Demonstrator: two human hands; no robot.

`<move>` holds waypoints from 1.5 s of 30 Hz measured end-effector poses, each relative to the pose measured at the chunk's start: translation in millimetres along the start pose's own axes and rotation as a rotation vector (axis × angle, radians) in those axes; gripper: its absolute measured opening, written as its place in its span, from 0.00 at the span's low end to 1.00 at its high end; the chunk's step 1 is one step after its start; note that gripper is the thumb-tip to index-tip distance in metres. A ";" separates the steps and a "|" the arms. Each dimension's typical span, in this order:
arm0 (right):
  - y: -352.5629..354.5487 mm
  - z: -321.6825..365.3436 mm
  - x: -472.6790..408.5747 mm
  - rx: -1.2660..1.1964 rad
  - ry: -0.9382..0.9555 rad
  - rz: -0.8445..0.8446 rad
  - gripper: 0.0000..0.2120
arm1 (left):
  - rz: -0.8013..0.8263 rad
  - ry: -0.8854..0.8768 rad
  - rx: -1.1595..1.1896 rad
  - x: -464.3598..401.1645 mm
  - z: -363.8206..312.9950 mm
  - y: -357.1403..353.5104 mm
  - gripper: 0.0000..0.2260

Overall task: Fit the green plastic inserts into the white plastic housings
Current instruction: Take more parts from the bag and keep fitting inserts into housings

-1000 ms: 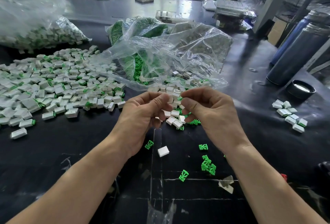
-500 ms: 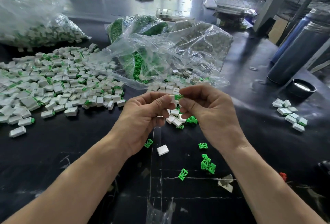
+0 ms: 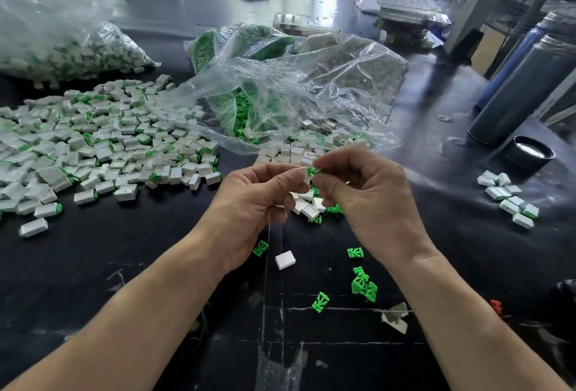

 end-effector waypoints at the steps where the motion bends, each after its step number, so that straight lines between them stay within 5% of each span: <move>1: 0.3 -0.8 0.2 0.014 -0.001 0.008 0.12 | -0.010 -0.013 -0.034 0.4 -0.6 0.2 0.09; 8: 1.3 -4.2 -0.1 0.039 -0.025 0.071 0.10 | -0.044 -0.080 -0.232 3.2 -6.3 1.6 0.05; 15: -0.4 -8.5 -0.9 -0.267 -0.158 0.012 0.05 | -0.031 -0.142 -0.232 3.4 -9.1 -0.3 0.05; 31: -4.1 -7.4 2.2 0.144 -0.028 0.101 0.04 | -0.148 -0.345 -0.479 6.9 -21.0 4.8 0.07; 45: -12.6 -2.4 6.0 0.179 0.015 0.083 0.08 | -0.182 -0.398 -0.670 12.7 -28.5 4.9 0.11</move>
Point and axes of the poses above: each hand's wrist, its own x-axis away from the middle knuckle, its own y-axis out of the back of the hand, z = x × y, the point moved 6 cm from there along -x, towards the middle knuckle, and after that the axes turned 11 degrees about -x, right-handed, at the moved point
